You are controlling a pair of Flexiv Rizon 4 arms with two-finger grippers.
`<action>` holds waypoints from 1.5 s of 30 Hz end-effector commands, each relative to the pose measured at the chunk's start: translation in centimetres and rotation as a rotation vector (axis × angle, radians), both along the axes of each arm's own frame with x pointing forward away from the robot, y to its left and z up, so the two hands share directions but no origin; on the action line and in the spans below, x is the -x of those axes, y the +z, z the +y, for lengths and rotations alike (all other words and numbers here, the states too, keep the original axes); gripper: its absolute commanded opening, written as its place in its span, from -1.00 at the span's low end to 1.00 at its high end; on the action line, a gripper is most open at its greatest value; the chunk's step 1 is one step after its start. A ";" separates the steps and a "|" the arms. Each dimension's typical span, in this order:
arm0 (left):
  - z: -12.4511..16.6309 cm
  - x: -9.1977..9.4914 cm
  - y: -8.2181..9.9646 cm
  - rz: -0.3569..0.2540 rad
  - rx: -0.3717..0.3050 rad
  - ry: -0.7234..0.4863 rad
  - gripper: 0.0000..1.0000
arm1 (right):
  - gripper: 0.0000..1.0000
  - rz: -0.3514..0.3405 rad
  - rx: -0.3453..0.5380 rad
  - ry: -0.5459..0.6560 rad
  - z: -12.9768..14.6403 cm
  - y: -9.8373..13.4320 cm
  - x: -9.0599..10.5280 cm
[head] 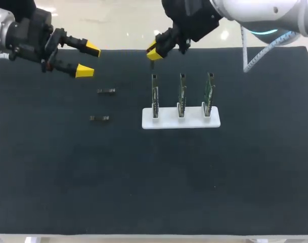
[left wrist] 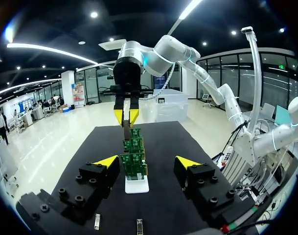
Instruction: Pick up the optical module with the left hand, and insert it into the network port with the right hand.
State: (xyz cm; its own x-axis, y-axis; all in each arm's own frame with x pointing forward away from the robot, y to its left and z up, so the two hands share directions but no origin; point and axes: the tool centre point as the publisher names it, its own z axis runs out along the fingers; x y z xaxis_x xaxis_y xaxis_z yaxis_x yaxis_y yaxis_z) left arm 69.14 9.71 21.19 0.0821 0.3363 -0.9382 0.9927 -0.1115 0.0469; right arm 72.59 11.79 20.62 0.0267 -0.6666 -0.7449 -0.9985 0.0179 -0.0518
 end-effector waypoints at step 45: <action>-0.1 -0.1 0.0 0.001 -0.003 -0.001 1.00 | -1.00 -0.011 -0.098 0.024 -0.3 -2.5 -1.2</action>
